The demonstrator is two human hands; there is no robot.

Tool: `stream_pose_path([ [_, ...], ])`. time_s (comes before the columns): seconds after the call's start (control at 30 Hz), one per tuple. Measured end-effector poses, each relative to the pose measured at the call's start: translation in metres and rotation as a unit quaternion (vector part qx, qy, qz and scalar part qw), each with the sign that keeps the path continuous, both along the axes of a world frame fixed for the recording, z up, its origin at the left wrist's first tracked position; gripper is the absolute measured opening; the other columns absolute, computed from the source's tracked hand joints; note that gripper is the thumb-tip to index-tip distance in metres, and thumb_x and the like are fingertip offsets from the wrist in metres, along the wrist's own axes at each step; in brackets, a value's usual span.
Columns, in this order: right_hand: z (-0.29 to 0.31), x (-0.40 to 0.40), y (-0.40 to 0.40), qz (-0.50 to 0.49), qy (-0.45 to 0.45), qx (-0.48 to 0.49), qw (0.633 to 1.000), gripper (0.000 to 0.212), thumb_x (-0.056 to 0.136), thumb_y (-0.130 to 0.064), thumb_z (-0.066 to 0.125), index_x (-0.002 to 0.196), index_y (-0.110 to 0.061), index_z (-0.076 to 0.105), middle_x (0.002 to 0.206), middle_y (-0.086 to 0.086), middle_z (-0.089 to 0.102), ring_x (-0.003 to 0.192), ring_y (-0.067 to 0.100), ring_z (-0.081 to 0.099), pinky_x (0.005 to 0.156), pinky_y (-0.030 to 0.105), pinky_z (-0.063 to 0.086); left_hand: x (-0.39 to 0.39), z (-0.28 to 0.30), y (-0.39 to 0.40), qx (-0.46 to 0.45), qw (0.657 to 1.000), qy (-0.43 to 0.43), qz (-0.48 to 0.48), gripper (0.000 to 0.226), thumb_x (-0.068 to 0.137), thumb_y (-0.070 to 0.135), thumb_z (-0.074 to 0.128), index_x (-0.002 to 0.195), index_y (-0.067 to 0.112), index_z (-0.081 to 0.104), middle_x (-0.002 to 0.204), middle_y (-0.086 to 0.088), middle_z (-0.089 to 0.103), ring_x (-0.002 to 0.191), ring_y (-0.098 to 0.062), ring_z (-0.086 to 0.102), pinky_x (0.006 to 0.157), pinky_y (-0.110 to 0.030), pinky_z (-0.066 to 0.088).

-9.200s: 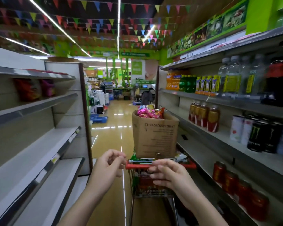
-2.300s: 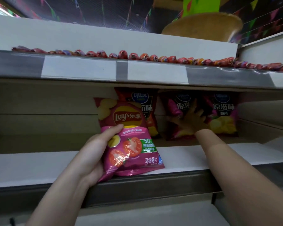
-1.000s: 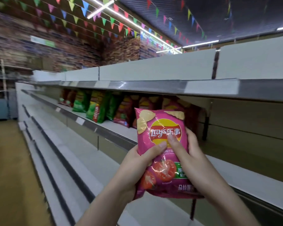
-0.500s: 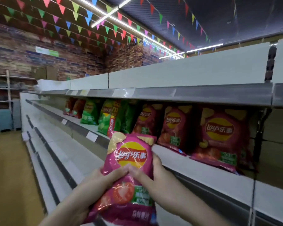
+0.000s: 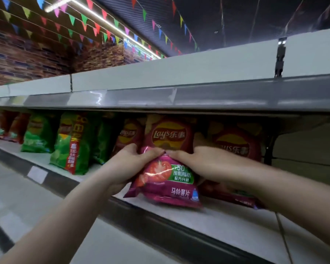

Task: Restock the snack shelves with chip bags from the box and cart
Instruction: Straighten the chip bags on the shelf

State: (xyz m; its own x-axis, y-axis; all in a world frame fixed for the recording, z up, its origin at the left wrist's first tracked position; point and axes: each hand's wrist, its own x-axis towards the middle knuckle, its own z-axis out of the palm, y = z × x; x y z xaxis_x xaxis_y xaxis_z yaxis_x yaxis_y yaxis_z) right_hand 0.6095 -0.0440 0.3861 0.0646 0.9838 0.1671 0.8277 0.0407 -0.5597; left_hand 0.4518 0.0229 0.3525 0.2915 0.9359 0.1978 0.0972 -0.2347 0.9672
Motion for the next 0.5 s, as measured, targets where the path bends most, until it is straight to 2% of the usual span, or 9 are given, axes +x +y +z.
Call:
stream_pose_path([
  [0.07,-0.007,0.002,0.009,-0.015,-0.038,0.001,0.999,0.053,0.098,-0.056,0.036,0.138,-0.022,0.042,0.093,-0.006,0.056,0.071,0.005,0.053,0.052,0.009,0.038,0.004,-0.003,0.021,0.019,0.999,0.045,0.000,0.048,0.081,0.033,0.073,0.120,0.008,0.058,0.101,-0.012,0.072,0.090,-0.026,0.071,0.084,-0.042,0.058],
  [0.13,-0.017,-0.001,0.019,-0.024,-0.050,0.000,0.998,0.053,0.098,-0.057,0.036,0.138,-0.022,0.043,0.103,-0.003,0.061,0.082,0.008,0.057,0.060,0.010,0.041,0.001,-0.007,0.038,0.024,0.995,0.098,-0.009,0.048,0.083,0.037,0.070,0.121,0.010,0.059,0.102,-0.010,0.072,0.092,-0.024,0.070,0.085,-0.040,0.058],
  [0.17,-0.021,-0.004,0.021,-0.039,-0.044,-0.007,0.998,0.054,0.097,-0.059,0.038,0.132,-0.020,0.047,0.103,-0.003,0.064,0.083,0.009,0.060,0.063,0.013,0.045,-0.001,-0.009,0.042,0.018,0.993,0.118,-0.019,0.050,0.082,0.041,0.069,0.121,0.010,0.058,0.103,-0.009,0.071,0.093,-0.023,0.070,0.083,-0.039,0.059],
  [0.23,-0.026,-0.010,0.023,-0.056,-0.026,-0.021,0.998,0.044,0.095,-0.061,0.041,0.105,-0.021,0.055,0.084,-0.009,0.063,0.068,0.003,0.060,0.056,0.010,0.047,-0.005,-0.012,0.046,0.007,0.989,0.145,-0.041,0.055,0.081,0.047,0.067,0.120,0.011,0.055,0.104,-0.008,0.069,0.093,-0.022,0.069,0.082,-0.037,0.059],
  [0.3,-0.028,-0.018,0.026,-0.073,0.001,-0.029,0.997,0.037,0.093,-0.062,0.043,0.080,-0.028,0.051,0.072,-0.013,0.058,0.059,-0.001,0.057,0.048,0.008,0.043,-0.010,-0.015,0.050,0.011,0.984,0.159,-0.074,0.056,0.080,0.054,0.065,0.117,0.015,0.053,0.103,-0.004,0.068,0.093,-0.018,0.068,0.082,-0.034,0.058],
  [0.33,-0.028,-0.021,0.026,-0.076,0.009,-0.025,0.997,0.036,0.091,-0.062,0.046,0.078,-0.029,0.049,0.072,-0.014,0.059,0.059,-0.001,0.058,0.049,0.009,0.043,-0.013,-0.016,0.051,0.017,0.982,0.162,-0.092,0.059,0.077,0.058,0.064,0.117,0.016,0.053,0.103,-0.002,0.068,0.093,-0.017,0.068,0.083,-0.033,0.058],
  [0.43,-0.027,-0.033,0.021,-0.092,0.052,-0.004,0.994,0.031,0.084,-0.061,0.056,0.093,-0.030,0.055,0.084,-0.010,0.068,0.071,0.004,0.067,0.064,0.018,0.055,-0.026,-0.014,0.058,0.018,0.971,0.175,-0.163,0.083,0.057,0.070,0.066,0.122,0.018,0.056,0.106,-0.001,0.072,0.094,-0.015,0.071,0.089,-0.034,0.056],
  [0.5,-0.027,-0.048,0.019,-0.097,0.090,0.012,0.991,0.032,0.081,-0.057,0.063,0.100,-0.033,0.053,0.090,-0.009,0.071,0.077,0.007,0.071,0.072,0.025,0.060,-0.043,-0.011,0.065,0.014,0.961,0.177,-0.212,0.078,0.055,0.064,0.070,0.119,0.021,0.059,0.104,0.001,0.074,0.093,-0.013,0.071,0.088,-0.032,0.057],
])
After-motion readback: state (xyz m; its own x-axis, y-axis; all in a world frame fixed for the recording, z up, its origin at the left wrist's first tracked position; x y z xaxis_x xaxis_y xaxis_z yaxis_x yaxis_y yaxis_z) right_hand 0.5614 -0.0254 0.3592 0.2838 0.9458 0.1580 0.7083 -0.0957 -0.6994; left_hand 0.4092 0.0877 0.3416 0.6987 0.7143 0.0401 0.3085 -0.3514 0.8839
